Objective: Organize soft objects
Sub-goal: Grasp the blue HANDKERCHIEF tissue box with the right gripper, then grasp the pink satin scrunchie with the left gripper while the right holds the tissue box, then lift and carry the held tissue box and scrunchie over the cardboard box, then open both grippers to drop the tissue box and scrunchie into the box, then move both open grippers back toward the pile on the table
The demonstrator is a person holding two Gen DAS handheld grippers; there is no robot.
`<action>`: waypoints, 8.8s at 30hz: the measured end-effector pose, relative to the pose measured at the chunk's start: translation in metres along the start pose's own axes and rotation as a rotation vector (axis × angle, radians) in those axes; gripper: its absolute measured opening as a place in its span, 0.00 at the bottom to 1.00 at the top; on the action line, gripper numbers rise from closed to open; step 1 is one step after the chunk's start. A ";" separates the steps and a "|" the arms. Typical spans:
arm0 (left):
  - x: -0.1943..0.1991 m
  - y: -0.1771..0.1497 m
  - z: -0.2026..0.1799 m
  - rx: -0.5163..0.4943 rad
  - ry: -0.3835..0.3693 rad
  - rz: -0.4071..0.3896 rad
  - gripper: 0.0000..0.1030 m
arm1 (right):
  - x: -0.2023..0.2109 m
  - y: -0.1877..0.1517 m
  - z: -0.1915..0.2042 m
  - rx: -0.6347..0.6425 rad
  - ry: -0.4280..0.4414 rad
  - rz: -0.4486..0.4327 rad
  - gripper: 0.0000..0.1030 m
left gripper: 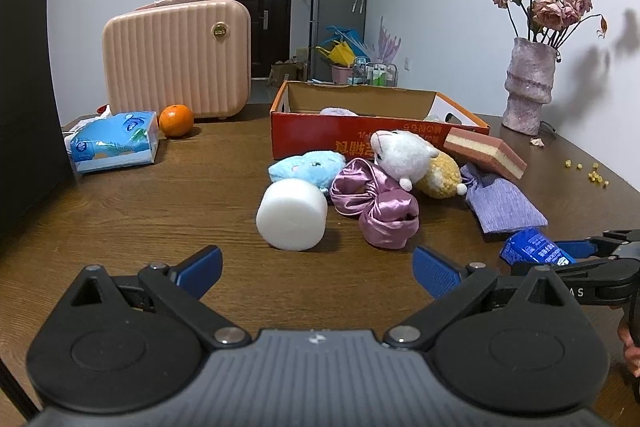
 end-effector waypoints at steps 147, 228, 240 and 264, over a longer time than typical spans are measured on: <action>-0.070 0.153 -0.047 -0.045 -0.008 -0.314 0.34 | -0.001 0.167 -0.003 -0.005 -0.023 -0.437 0.49; -0.209 0.215 -0.023 0.058 0.131 -0.151 1.00 | -0.118 0.248 -0.050 -0.043 -0.068 -0.271 1.00; -0.153 0.211 -0.018 0.057 0.112 -0.229 1.00 | -0.071 0.231 -0.045 -0.007 -0.052 -0.353 1.00; -0.080 0.171 0.010 0.046 0.086 -0.148 1.00 | 0.002 0.168 -0.024 0.030 -0.042 -0.332 1.00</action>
Point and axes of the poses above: each gripper's, at about its wrist camera, not at the fingertips, and x roughly against the way its jaws point, z to its left, y to its top, the point moved 5 cm from there along -x, roughly the way its jaws point, and after that the axes turned 5 degrees about z, right-handed, at the moved point
